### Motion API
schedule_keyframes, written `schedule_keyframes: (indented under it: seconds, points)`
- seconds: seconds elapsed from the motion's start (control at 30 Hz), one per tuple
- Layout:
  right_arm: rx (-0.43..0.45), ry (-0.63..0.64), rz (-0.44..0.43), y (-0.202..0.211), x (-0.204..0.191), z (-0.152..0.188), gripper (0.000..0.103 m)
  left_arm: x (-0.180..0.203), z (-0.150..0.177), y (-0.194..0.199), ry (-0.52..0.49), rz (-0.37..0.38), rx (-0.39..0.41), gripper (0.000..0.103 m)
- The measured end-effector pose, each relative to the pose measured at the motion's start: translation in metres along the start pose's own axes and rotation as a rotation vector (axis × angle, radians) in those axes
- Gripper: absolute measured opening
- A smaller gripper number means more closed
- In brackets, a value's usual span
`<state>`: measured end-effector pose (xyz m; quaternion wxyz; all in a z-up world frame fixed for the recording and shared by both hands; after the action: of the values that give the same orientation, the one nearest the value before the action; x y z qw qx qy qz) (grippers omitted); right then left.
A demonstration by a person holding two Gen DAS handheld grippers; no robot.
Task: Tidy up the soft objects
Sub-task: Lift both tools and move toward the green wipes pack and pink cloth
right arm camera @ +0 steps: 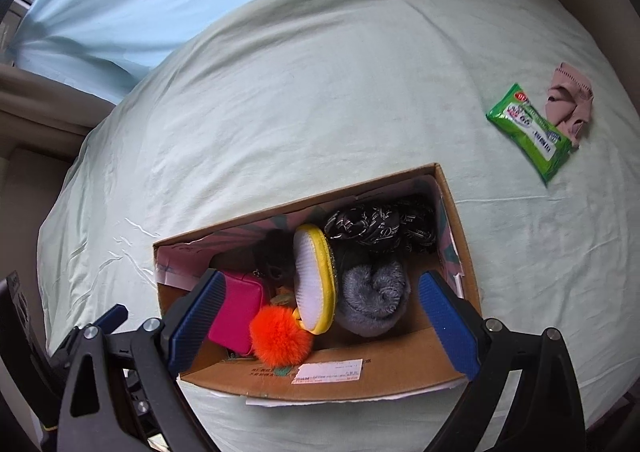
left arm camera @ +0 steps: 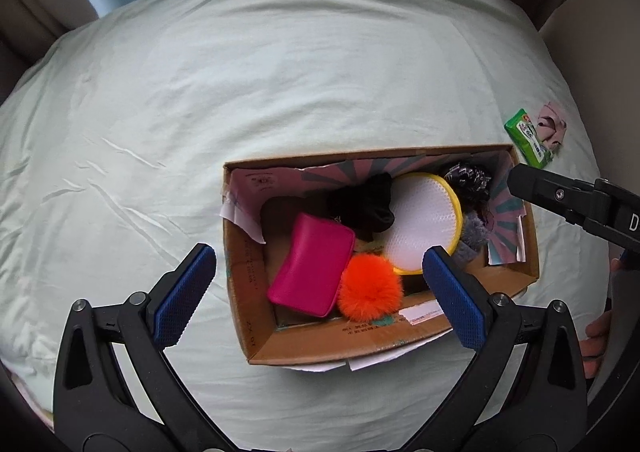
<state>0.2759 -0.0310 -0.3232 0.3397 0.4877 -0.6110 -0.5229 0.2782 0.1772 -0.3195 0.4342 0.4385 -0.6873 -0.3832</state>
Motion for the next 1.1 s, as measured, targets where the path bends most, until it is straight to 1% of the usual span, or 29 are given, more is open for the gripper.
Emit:
schedule_keyframes:
  seconds: [0.07, 0.2, 0.37, 0.5, 0.67, 0.77, 0.83, 1.0, 1.1]
  points:
    - [0.025, 0.002, -0.006, 0.013, 0.0, 0.003, 0.096, 0.004, 0.001, 0.017, -0.013, -0.008, 0.036, 0.103]
    - [0.085, 0.028, -0.007, 0.044, -0.001, 0.01, 0.096, 0.011, 0.006, 0.047, -0.027, 0.009, 0.09, 0.103]
    - [0.165, 0.071, 0.009, 0.086, -0.002, 0.024, 0.096, 0.019, 0.017, 0.086, -0.021, 0.013, 0.149, 0.103]
    - [0.251, 0.098, 0.042, 0.126, 0.0, 0.04, 0.096, 0.027, 0.029, 0.118, -0.008, 0.003, 0.193, 0.103]
    - [0.371, 0.133, 0.089, 0.172, 0.008, 0.061, 0.096, 0.046, 0.044, 0.155, -0.037, 0.002, 0.268, 0.103]
    - [0.443, 0.146, 0.107, 0.198, 0.016, 0.076, 0.096, 0.06, 0.053, 0.174, -0.046, 0.02, 0.305, 0.103]
    - [0.484, 0.146, 0.108, 0.213, 0.024, 0.084, 0.096, 0.07, 0.058, 0.182, -0.046, 0.044, 0.323, 0.103]
    - [0.562, 0.139, 0.115, 0.24, 0.051, 0.102, 0.096, 0.102, 0.069, 0.195, -0.067, 0.044, 0.362, 0.103]
    - [0.6, 0.161, 0.162, 0.249, 0.068, 0.109, 0.096, 0.126, 0.071, 0.197, -0.078, 0.031, 0.383, 0.103]
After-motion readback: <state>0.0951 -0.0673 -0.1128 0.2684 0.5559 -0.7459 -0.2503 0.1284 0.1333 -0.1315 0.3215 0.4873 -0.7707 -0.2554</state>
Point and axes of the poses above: each gripper's, at about its wrist camera, not at the fingertips, and y roughly against the way its jaws point, x to its right, z to its underside, the point moved 2 cm from there along -y, roughly the way its jaws point, and after that the axes turned 14 degrees about z, right-handed, at the moved point
